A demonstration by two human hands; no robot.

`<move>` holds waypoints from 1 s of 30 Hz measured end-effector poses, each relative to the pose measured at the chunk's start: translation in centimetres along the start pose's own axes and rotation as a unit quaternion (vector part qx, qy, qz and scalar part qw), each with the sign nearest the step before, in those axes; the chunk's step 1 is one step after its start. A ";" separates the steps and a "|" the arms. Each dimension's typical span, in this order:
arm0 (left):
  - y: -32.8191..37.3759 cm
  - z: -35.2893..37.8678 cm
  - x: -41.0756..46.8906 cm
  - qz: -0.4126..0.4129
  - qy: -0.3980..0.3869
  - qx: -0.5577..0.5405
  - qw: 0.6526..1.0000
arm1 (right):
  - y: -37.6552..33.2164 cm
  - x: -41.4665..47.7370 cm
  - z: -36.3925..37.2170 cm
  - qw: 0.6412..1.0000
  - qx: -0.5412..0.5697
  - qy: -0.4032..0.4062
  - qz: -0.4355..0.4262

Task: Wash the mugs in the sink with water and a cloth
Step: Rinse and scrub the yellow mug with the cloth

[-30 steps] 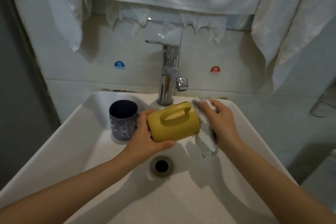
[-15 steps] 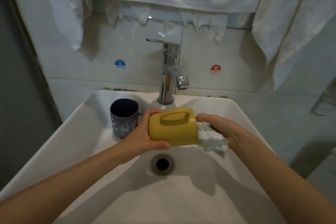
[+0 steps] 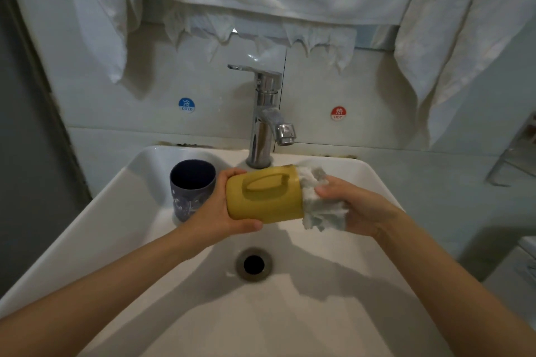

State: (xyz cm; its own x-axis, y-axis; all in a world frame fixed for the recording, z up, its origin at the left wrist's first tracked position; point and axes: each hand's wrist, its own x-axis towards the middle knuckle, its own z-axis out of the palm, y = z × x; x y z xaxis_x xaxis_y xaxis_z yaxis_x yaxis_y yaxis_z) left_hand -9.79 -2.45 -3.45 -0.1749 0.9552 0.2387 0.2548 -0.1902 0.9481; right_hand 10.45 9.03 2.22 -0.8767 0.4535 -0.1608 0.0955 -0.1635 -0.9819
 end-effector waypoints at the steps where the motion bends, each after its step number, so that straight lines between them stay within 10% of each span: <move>1: -0.2 0.0 -0.1 -0.013 -0.003 -0.012 1.000 | -0.3 -0.3 0.1 1.000 -0.019 -0.014 -0.008; 13: -0.2 -0.4 0.1 0.188 -0.004 0.275 0.943 | 1.0 1.2 0.2 0.989 0.123 0.072 0.050; 19: 1.0 -0.6 0.2 -0.042 -0.075 0.005 0.996 | 1.1 0.8 0.8 1.000 -0.023 0.015 -0.009; 23: 1.1 -1.2 0.1 -0.185 -0.130 -0.176 0.958 | 1.0 0.3 0.7 0.995 -0.089 -0.049 -0.006; 30: 1.6 -0.3 -0.2 0.078 -0.054 0.128 0.987 | 0.9 1.1 1.3 0.993 0.064 0.100 0.013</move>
State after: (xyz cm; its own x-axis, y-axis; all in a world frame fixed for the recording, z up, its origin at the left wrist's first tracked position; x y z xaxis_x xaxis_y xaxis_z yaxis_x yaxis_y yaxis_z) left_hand -9.62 -3.01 -1.89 -0.0163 0.9403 0.3401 0.5045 -0.2859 0.8147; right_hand 8.94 8.21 1.32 -0.7624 0.6103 -0.2150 0.0446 -0.2819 -0.9584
